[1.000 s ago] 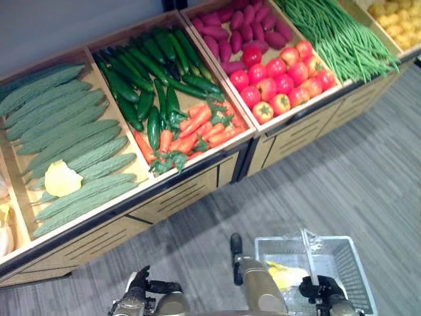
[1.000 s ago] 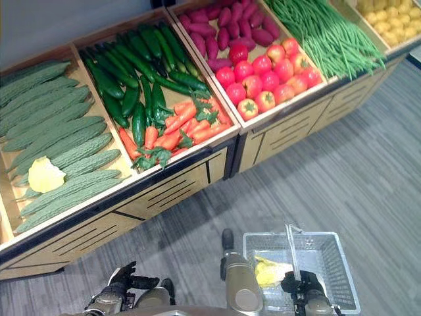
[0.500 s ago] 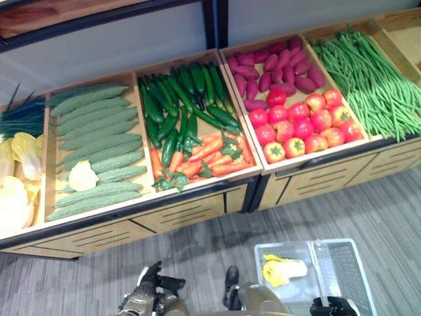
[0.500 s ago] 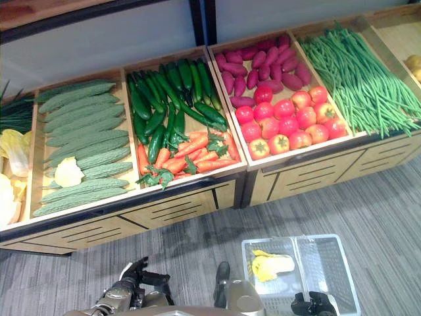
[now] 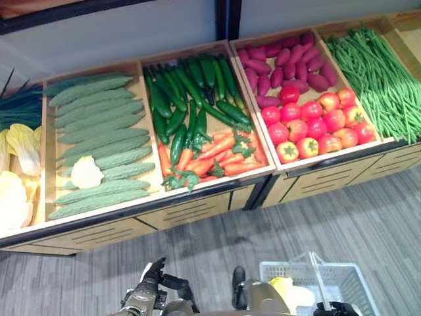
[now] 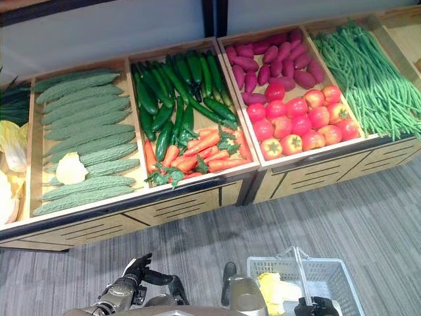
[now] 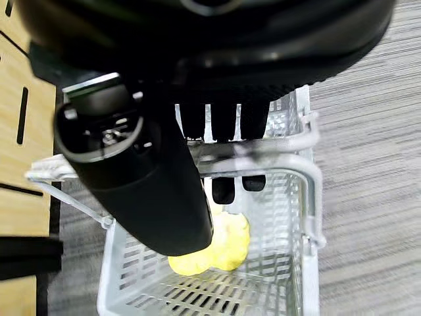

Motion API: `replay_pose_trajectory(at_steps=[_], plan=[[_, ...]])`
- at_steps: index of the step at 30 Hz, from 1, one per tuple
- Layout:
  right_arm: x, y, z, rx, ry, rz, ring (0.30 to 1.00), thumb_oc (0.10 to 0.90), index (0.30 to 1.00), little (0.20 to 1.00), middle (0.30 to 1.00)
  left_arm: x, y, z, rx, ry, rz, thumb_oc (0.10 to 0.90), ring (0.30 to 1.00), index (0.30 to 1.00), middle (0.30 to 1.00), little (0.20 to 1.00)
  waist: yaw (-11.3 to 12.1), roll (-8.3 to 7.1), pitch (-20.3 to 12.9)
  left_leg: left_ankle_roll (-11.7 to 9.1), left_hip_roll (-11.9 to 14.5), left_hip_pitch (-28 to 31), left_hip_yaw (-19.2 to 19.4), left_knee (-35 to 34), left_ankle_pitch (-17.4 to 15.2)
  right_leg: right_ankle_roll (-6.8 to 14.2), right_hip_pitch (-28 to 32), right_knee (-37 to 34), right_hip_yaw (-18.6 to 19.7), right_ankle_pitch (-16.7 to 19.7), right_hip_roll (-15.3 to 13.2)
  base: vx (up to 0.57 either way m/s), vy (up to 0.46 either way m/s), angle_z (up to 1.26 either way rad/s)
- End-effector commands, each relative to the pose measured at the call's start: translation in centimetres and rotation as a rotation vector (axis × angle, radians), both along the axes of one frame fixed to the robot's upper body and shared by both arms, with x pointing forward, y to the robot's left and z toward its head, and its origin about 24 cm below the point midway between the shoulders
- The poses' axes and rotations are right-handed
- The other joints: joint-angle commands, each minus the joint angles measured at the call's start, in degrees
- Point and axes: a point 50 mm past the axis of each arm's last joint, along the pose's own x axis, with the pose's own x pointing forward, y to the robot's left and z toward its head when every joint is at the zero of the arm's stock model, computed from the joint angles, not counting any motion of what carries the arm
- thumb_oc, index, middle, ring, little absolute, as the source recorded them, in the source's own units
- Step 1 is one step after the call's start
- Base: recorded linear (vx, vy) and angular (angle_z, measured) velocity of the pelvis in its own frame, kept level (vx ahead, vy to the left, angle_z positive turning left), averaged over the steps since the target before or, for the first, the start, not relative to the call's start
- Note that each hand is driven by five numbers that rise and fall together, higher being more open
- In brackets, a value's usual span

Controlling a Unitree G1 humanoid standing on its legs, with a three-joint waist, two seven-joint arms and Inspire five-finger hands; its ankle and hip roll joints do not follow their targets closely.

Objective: Get the vegetables into the basket

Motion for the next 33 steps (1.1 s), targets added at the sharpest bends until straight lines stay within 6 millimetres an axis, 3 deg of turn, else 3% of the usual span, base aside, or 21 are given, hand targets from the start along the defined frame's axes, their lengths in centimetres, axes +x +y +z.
replay_pose_trajectory(at_steps=[1, 10, 11, 15, 16, 21, 28, 33], plan=[[1.1, -0.5, 0.5, -0.033, -0.054, 0.013, 0.3, 0.4, 0.3, 0.3, 0.3, 0.3, 2.5, 0.7, 0.06, -0.038, 0.02, 0.9, 1.0, 1.0, 1.0, 1.0, 0.9, -2.14, 0.8, -0.93, -0.89, 1.2, -0.18, -1.62, 1.46, 8.35, 5.2, -7.92, 4.26, 8.4, -7.12, 0.0, 0.044, 0.01], [0.9, 0.0, 0.2, -0.021, -0.034, 0.033, 0.3, 0.4, 0.3, 0.3, 0.3, -1.2, 2.9, 0.2, 0.074, 0.015, 0.027, 0.9, 1.0, 1.0, 1.0, 1.0, 0.99, -3.11, -0.48, -0.64, -1.36, 2.63, -0.5, -2.93, 1.42, 9.11, 4.96, -7.7, 5.72, 9.86, -7.05, 0.0, 0.027, -0.06], [0.8, 0.0, 0.2, -0.02, -0.031, 0.027, 0.3, 0.4, 0.3, 0.3, 0.3, -1.2, 2.7, 0.2, 0.072, 0.016, 0.017, 0.9, 1.0, 1.0, 1.0, 1.0, 0.64, -3.04, -0.52, -0.6, -1.41, 2.62, -1.02, -2.93, 1.44, 9.38, 4.75, -6.74, 7.07, 10.09, -6.93, 0.0, 0.0, 0.0], [0.6, 0.4, 0.0, -0.005, -0.035, 0.019, 0.3, 0.4, 0.3, 0.3, 0.3, -1.3, 2.7, 0.2, 0.081, 0.021, -0.018, 0.9, 1.0, 1.0, 1.0, 1.0, -0.76, -2.5, -0.33, -0.48, -0.91, 2.21, -3.11, -2.93, 1.85, 10.01, 2.64, -4.05, 18.77, 11.18, -4.8, -0.02, -0.027, 0.16], [0.5, 0.4, 0.0, -0.004, -0.033, 0.017, 0.3, 0.4, 0.3, 0.3, 0.3, -1.2, 2.7, 0.2, 0.086, 0.022, -0.024, 0.9, 1.0, 1.0, 1.0, 1.0, -0.72, -2.44, -0.36, -0.47, -0.75, 2.24, -3.46, -2.93, 1.88, 9.86, 2.65, -4.38, 19.79, 10.97, -4.66, -0.03, -0.058, 0.47], [0.2, 1.1, -0.4, 0.012, 0.001, 0.062, 0.3, 0.4, 0.3, 0.3, 0.3, -2.0, 4.2, 0.3, 0.114, 0.044, 0.047, 0.9, 1.0, 1.0, 1.0, 1.0, 1.57, -3.6, -1.55, -1.88, 0.96, 1.39, -3.14, -2.93, 3.66, 9.2, 5.07, -9.79, 14.18, 9.56, -4.89, -0.03, -0.118, 0.2], [-0.3, 1.4, -0.5, 0.017, 0.009, 0.065, 0.3, 0.4, 0.3, 0.3, 0.3, -3.5, 5.5, 0.2, 0.159, 0.09, 0.136, 0.9, 1.0, 1.0, 1.0, 1.0, 2.45, -3.9, -2.65, -3.99, 3.78, -0.28, -5.18, -2.93, 5.98, 8.01, 8.36, -13.11, 9.21, 8.46, -3.89, -0.05, -0.134, 0.2], [-0.7, 1.3, -0.5, 0.012, 0.03, 0.085, 0.3, 0.4, 0.3, 0.3, 0.3, -4.0, 5.6, 0.1, 0.175, 0.097, 0.155, 0.9, 1.0, 1.0, 1.0, 1.0, 2.52, -3.43, -3.56, -4.47, 4.19, 0.09, -5.08, -2.93, 5.98, 7.83, 9.52, -15.46, 8.49, 9.03, -3.71, -0.02, -0.053, 0.09]])
